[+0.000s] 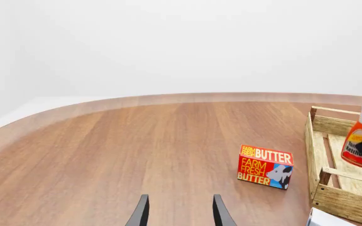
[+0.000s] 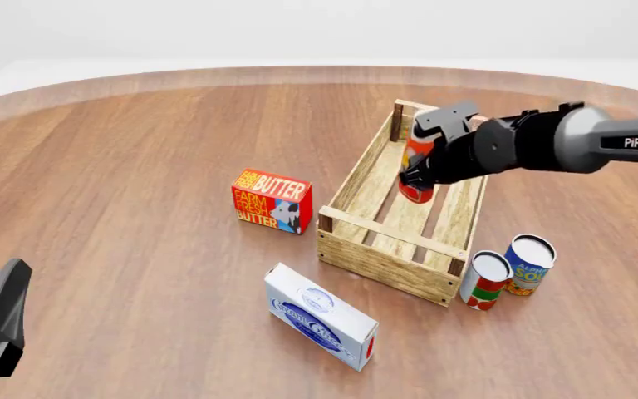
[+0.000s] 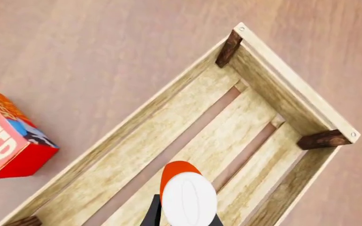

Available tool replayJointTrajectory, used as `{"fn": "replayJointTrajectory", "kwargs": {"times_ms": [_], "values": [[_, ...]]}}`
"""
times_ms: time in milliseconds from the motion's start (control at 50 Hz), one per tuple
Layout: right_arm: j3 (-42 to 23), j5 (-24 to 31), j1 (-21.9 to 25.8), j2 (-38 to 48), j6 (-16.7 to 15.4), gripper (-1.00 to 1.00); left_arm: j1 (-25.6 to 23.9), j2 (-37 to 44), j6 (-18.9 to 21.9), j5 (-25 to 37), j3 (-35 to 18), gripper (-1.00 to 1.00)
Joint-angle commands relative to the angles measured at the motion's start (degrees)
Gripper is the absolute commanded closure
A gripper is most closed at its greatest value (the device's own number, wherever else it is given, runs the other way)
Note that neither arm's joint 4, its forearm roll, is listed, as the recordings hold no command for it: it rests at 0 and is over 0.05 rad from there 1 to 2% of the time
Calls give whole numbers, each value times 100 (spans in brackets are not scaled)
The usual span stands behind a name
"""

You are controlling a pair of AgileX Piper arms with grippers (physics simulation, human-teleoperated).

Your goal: Pick up the ketchup, and put it in the wooden tray.

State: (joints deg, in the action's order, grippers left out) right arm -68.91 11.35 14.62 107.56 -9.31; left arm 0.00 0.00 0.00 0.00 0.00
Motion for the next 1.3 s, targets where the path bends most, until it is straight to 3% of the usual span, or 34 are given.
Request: {"fn": "replayJointTrajectory", "kwargs": {"times_ms": [20, 620, 840, 860, 1300], "values": [[78, -209, -53, 127, 96, 100, 0, 0, 0, 0, 0, -100], [226, -449, -35, 290, 247, 100, 0, 0, 0, 0, 0, -100], [216, -447, -142, 299, 107, 100, 0, 0, 0, 0, 0, -100], [212, -447, -146, 298, 82, -100, 0, 0, 0, 0, 0, -100], [378, -629, -110, -63, -14, -100, 0, 0, 0, 0, 0, -100]]}}
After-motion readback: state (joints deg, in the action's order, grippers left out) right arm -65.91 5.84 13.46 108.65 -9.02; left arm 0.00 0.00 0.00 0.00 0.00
